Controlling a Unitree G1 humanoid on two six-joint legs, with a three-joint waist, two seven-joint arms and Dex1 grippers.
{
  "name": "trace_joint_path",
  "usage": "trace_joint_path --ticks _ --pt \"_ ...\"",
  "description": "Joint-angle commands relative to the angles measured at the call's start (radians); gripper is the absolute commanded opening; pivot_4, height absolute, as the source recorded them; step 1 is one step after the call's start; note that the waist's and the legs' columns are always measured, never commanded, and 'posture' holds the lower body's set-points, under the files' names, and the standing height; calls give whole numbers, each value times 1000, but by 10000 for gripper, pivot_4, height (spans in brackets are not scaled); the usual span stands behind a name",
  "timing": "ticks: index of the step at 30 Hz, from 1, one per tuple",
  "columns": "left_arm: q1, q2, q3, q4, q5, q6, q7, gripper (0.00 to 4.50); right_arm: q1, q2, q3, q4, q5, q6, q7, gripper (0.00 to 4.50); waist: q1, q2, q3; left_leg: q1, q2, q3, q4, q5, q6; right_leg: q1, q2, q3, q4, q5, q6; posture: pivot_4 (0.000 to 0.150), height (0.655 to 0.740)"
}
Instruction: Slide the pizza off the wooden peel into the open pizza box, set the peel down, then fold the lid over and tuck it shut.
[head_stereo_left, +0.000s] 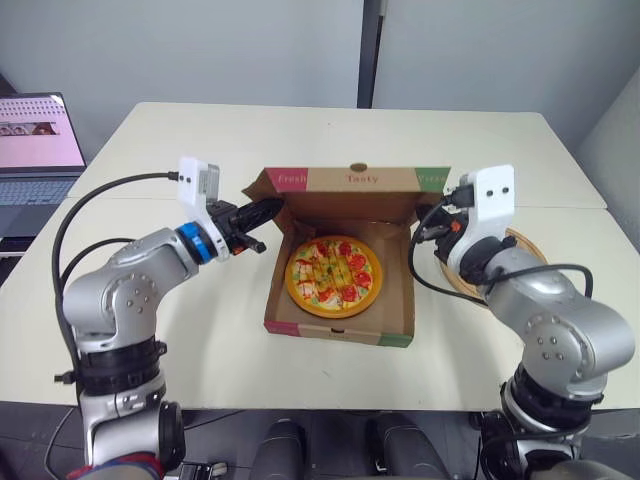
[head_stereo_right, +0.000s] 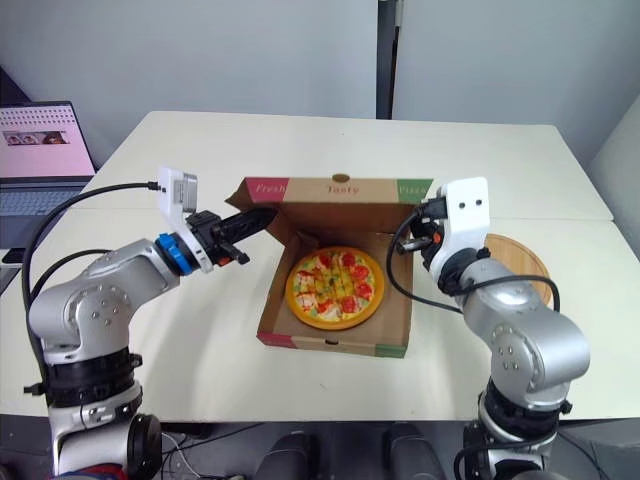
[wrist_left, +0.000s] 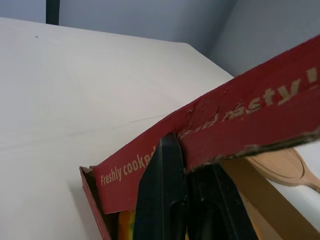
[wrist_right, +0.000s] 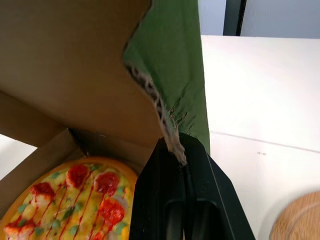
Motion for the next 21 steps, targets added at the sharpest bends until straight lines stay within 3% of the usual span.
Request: trace_joint_path --ticks 1,9,18,21 --pt "36 -26 7 -78 -67 8 29 0 67 -2 82 -74 26 -15 15 128 0 0 0 0 0 0 0 0 0 0 0 0 0 0 0 1500 7316" --pt "161 -41 33 -149 -111 -5 95 0 271 -23 181 -100 -23 -186 0 128 -14 -1 -1 2 1 0 0 0 0 1 1 1 -1 -3 5 1500 7316" --pt "224 -39 -4 -178 -117 -54 120 0 380 20 219 -33 -51 -344 -7 128 -14 -2 -2 2 1 0 0 0 0 2 1 1 -1 -3 5 1500 7316" --pt "232 -25 -15 -172 -106 -75 115 0 411 35 179 -26 -33 -356 -2 5529 -13 -2 -2 2 1 0 0 0 0 2 1 1 -2 -3 5 1500 7316"
